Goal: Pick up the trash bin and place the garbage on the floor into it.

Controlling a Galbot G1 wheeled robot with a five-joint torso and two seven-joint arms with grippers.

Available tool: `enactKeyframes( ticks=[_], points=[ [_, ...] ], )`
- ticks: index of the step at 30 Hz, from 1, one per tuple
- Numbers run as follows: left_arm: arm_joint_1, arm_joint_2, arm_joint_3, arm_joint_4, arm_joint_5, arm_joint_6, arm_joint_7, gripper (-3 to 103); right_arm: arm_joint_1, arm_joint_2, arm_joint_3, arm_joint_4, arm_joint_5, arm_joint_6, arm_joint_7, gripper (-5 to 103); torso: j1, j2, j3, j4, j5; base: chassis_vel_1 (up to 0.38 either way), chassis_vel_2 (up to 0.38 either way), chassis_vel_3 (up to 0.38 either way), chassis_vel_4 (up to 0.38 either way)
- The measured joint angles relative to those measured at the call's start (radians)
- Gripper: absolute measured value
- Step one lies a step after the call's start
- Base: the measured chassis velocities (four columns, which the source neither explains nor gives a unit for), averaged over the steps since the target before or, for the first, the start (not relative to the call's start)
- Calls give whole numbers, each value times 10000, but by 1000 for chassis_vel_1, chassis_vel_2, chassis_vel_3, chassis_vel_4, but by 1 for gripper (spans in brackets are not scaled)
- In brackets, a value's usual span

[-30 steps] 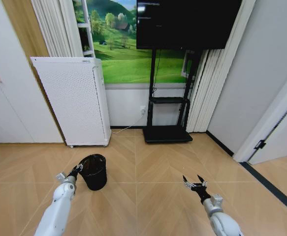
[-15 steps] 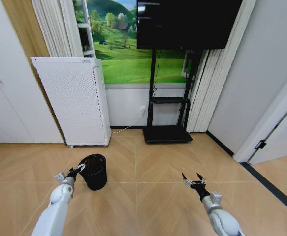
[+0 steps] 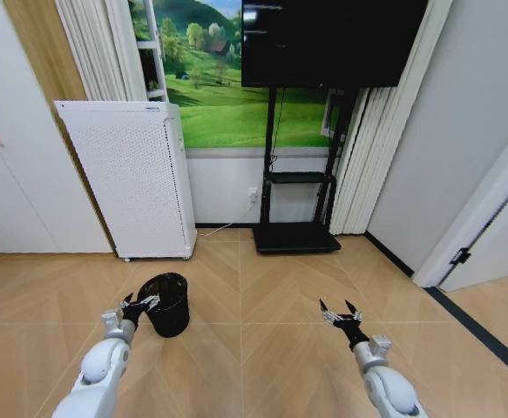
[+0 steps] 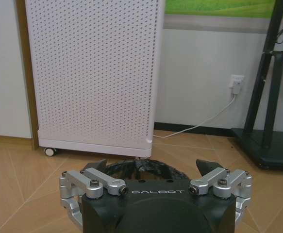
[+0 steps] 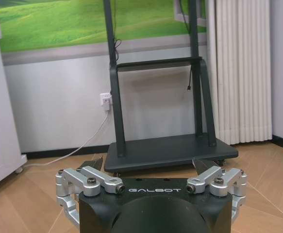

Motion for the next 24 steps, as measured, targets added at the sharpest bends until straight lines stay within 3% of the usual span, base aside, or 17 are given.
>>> enactKeyframes(
  ticks=[4,9,17,24],
  points=[
    [389,-217,142,-761,55,255,-413,100,248,498,-70,-36,-522,-76,411,100,0,0,0,-5,-2,0,0,0,0],
    [670,-49,122,-1220,-12,538,-291,100,339,761,-27,-119,-830,290,457,100,1,0,1,-5,-1,0,0,0,0],
    [568,580,-131,-1048,-190,697,174,100,572,453,3,-492,-923,640,-412,100,2,2,1,-4,-3,0,0,0,0],
    [415,711,-227,-1015,-213,878,300,100,708,363,-62,-653,-916,641,-447,100,24,129,104,-3,-1,0,0,0,0]
  ],
)
